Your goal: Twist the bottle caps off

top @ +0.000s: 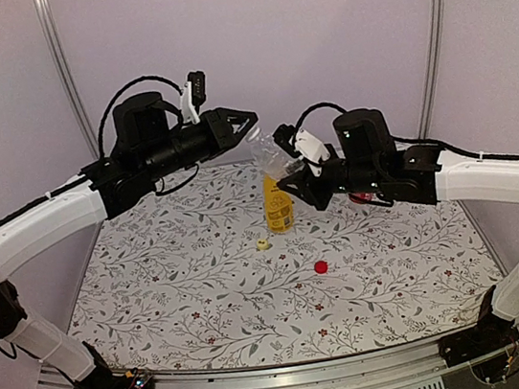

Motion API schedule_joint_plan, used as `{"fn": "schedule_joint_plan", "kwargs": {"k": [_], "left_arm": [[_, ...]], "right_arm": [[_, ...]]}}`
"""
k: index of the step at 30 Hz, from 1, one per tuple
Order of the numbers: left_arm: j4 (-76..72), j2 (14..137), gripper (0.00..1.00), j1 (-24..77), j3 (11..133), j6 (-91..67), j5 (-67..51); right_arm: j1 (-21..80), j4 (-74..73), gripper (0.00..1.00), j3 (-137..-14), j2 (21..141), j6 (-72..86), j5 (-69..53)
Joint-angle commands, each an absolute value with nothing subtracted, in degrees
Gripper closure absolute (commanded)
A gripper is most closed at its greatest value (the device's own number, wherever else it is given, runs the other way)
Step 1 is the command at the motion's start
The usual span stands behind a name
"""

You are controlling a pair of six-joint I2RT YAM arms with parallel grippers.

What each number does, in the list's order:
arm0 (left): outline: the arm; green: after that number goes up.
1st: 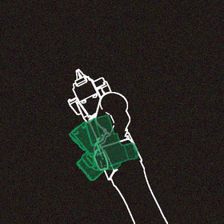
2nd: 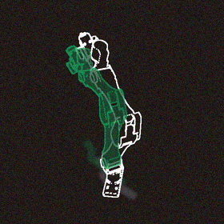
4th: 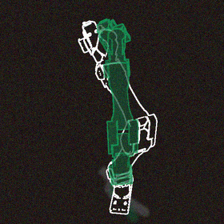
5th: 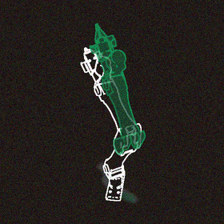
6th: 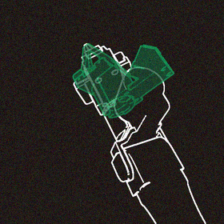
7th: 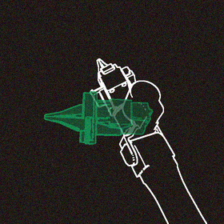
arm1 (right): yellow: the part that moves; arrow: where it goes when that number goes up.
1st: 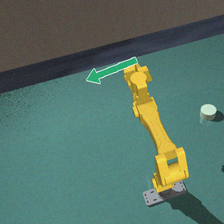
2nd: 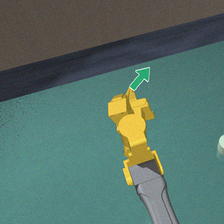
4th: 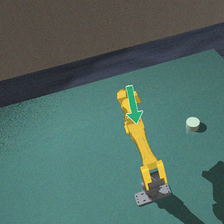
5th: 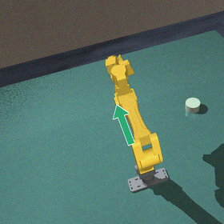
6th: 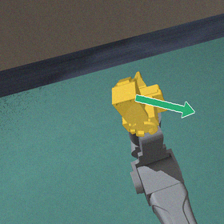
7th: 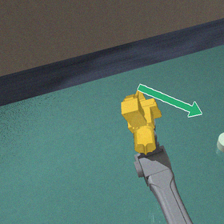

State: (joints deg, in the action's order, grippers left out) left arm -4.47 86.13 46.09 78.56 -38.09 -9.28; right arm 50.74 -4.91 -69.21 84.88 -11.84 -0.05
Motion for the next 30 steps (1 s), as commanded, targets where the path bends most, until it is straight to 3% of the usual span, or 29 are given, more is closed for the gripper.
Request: {"fn": "schedule_joint_plan", "kwargs": {"k": [1, 8, 16, 25, 30], "left_arm": [[-0.69, 88.29, 0.7, 47.34, 80.36, -45.17, -8.75], [-0.62, 90.27, 0.66, 47.29, 81.95, -45.75, -10.11], [-1.93, 88.9, 0.47, 46.76, 81.11, -42.91, -11.59], [-7.96, 82.25, 0.17, 45.17, 74.95, -35.5, -14.09], [-14.35, 78.19, 0.11, 43.21, 69.92, -29.45, -21.1]], "right_arm": [[51.47, -1.23, 0.75, -68.68, 85.9, -14.61, 16.06], [51.5, 1.38, 0.75, -66.82, 84.84, -15.56, 14.67], [51.5, 2.6, 0.74, -65.12, 82.82, -14.71, 7.23], [51.44, 1.37, 0.74, -64.28, 81.68, -12.81, 0.67], [50.51, 0.96, 0.74, -63.67, 79.9, -11.04, -9.47]]}}
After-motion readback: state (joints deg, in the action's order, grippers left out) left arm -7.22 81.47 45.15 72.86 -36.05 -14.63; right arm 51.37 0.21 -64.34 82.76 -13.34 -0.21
